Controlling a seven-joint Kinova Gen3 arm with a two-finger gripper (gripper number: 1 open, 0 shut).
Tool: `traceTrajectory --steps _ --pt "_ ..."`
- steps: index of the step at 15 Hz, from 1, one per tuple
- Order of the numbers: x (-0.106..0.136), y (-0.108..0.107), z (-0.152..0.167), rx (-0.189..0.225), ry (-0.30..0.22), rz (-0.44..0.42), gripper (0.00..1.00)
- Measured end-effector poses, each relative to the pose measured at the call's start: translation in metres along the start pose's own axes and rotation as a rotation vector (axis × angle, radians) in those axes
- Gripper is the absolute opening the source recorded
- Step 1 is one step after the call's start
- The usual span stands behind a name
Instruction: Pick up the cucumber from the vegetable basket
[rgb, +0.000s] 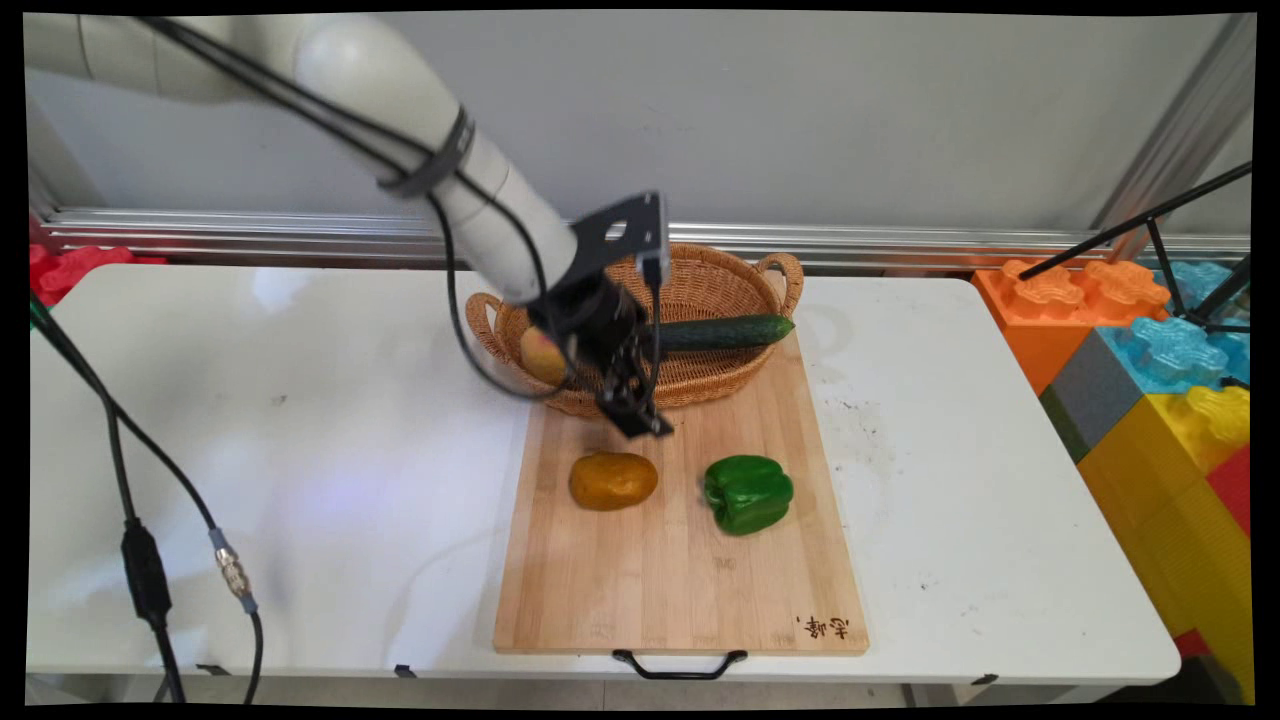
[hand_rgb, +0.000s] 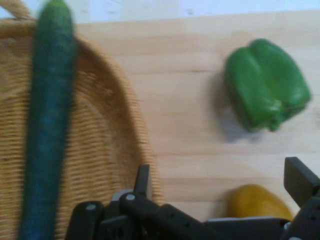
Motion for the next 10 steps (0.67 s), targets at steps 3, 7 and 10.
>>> traceTrajectory --steps 3,7,10 --pt "0.011 -0.028 -0.015 0.054 -0.008 0.025 1.0" --pt "0.012 -0.065 -0.018 0.107 -0.015 0.056 1.0" --pt "0.004 -0.089 -0.005 0.126 -0.014 0.074 1.0"
